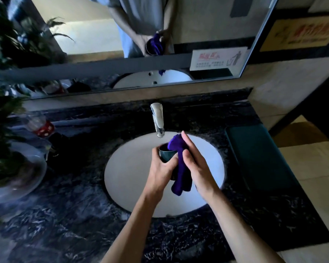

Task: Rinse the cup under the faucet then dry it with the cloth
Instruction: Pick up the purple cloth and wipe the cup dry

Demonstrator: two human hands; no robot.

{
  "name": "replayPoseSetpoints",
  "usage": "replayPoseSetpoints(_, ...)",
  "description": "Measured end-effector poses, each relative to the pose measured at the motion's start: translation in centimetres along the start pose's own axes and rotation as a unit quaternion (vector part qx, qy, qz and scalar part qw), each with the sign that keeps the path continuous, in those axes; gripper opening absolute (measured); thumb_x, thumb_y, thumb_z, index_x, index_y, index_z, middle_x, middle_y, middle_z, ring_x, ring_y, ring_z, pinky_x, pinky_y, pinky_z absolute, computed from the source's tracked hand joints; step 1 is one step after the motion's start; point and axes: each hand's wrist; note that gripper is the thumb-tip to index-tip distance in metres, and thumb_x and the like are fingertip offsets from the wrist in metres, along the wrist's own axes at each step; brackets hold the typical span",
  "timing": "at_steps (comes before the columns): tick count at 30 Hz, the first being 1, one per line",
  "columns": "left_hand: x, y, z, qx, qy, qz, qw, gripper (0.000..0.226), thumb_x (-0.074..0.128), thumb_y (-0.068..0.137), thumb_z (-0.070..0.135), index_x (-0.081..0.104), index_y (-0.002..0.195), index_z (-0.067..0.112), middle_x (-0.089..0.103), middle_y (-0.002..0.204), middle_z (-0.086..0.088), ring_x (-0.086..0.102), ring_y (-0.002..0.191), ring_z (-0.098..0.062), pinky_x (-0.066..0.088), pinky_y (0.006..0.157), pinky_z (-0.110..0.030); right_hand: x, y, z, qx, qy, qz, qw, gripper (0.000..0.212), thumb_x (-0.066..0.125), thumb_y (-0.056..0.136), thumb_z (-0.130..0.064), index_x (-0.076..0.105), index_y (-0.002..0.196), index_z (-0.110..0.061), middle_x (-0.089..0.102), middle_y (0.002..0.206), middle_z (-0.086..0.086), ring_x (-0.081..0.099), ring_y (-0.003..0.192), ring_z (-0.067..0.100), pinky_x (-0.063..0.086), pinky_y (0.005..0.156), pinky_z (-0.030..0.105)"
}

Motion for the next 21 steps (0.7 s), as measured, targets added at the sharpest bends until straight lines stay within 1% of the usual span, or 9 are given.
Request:
replayPoseSetpoints(2, 0.0, 0.6, 0.6, 0.0, -0.004, 0.002, 1.0, 0.047, 0.069, 0.088, 0.039, 0.054, 0.125, 0.013, 0.07, 0.104, -0.006, 0.072, 0.082, -0.006, 0.056, 0.063, -0.022, 0.3, 0.9, 0.0, -0.036, -0.038, -0.003, 0.999, 0.058, 0.045, 0.098, -0.044, 0.033, 0.153, -0.029, 0.05, 0.147, -0.017, 0.043, 0.137, -0.002, 0.036, 0.111, 0.02)
replayPoseSetpoints(5, -0.2, 1.6, 1.0, -0.006, -0.016, -0.002, 1.0, 0.044, 0.067, 0.089, 0.048, 0.059, 0.123, 0.021, 0.074, 0.106, -0.002, 0.073, 0.094, -0.01, 0.058, 0.071, -0.025, 1.0, 2.6, 0.6, -0.059, -0.056, 0.013, 0.997, 0.061, 0.045, 0.099, -0.046, 0.029, 0.154, -0.026, 0.047, 0.142, -0.035, 0.044, 0.131, -0.012, 0.036, 0.101, 0.008)
replayPoseSetpoints(7, -0.4, 2.2, 1.4, -0.005, -0.018, -0.008, 1.0, 0.049, 0.066, 0.09, 0.052, 0.061, 0.126, 0.02, 0.075, 0.113, -0.005, 0.072, 0.102, -0.014, 0.06, 0.081, -0.03, 1.2, 3.6, 0.9, -0.054, -0.03, 0.046, 0.997, 0.058, 0.041, 0.099, -0.041, 0.031, 0.153, -0.025, 0.044, 0.146, -0.031, 0.042, 0.133, -0.012, 0.035, 0.103, 0.009)
replayPoseSetpoints(9, -0.5, 2.7, 1.4, 0.002, -0.02, -0.007, 1.0, 0.055, 0.068, 0.086, 0.057, 0.063, 0.127, 0.02, 0.075, 0.115, -0.003, 0.072, 0.107, -0.018, 0.06, 0.087, -0.035, 1.3, 4.4, 1.2, -0.029, -0.001, 0.08, 0.996, 0.054, 0.038, 0.099, -0.046, 0.044, 0.147, -0.023, 0.053, 0.144, -0.014, 0.048, 0.132, -0.005, 0.039, 0.108, 0.018)
replayPoseSetpoints(11, -0.5, 2.9, 1.5, 0.013, -0.02, 0.001, 1.0, 0.057, 0.071, 0.082, 0.056, 0.063, 0.125, 0.019, 0.075, 0.11, 0.002, 0.072, 0.102, -0.014, 0.058, 0.082, -0.033, 1.5, 4.9, 1.3, -0.009, 0.018, 0.11, 0.994, 0.048, 0.036, 0.1, -0.051, 0.065, 0.125, -0.022, 0.071, 0.121, -0.004, 0.064, 0.117, 0.008, 0.048, 0.103, 0.034)
replayPoseSetpoints(13, -0.3, 2.8, 1.3, 0.029, -0.027, 0.001, 0.999, 0.06, 0.075, 0.079, 0.049, 0.061, 0.125, 0.013, 0.074, 0.111, -0.002, 0.071, 0.1, -0.014, 0.058, 0.079, -0.031, 1.6, 5.2, 1.2, 0.013, 0.058, 0.138, 0.989, 0.046, 0.038, 0.1, -0.05, 0.072, 0.105, -0.019, 0.076, 0.103, 0.005, 0.071, 0.102, 0.02, 0.053, 0.095, 0.049)
replayPoseSetpoints(17, -0.2, 2.8, 0.9, 0.028, -0.043, 0.022, 0.998, 0.066, 0.078, 0.077, 0.046, 0.058, 0.13, 0.011, 0.071, 0.124, -0.01, 0.07, 0.112, -0.02, 0.059, 0.086, -0.033, 1.7, 5.4, 1.5, 0.058, 0.156, 0.147, 0.975, 0.051, 0.046, 0.099, -0.049, 0.07, 0.114, -0.006, 0.072, 0.113, 0.023, 0.067, 0.11, 0.041, 0.049, 0.099, 0.06)
replayPoseSetpoints(19, -0.3, 3.1, 0.6, 0.03, -0.03, 0.023, 0.999, 0.062, 0.077, 0.082, 0.046, 0.063, 0.131, 0.013, 0.073, 0.125, -0.01, 0.07, 0.117, -0.027, 0.059, 0.096, -0.044, 2.0, 5.1, 1.4, 0.1, 0.197, 0.141, 0.965, 0.063, 0.052, 0.092, -0.06, 0.068, 0.119, -0.006, 0.068, 0.12, 0.026, 0.063, 0.116, 0.045, 0.044, 0.103, 0.066)
replayPoseSetpoints(21, -0.6, 3.2, 0.6, 0.033, -0.017, 0.017, 0.999, 0.06, 0.076, 0.084, 0.046, 0.064, 0.132, 0.013, 0.074, 0.123, -0.009, 0.071, 0.115, -0.024, 0.059, 0.093, -0.041, 2.1, 4.7, 1.4, 0.113, 0.193, 0.147, 0.964, 0.074, 0.056, 0.083, -0.072, 0.067, 0.121, -0.01, 0.067, 0.122, 0.027, 0.061, 0.116, 0.048, 0.043, 0.101, 0.07)
Point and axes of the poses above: each hand's wrist, its own y-axis towards the middle knuckle, its own x-axis out of the palm, z = x × y
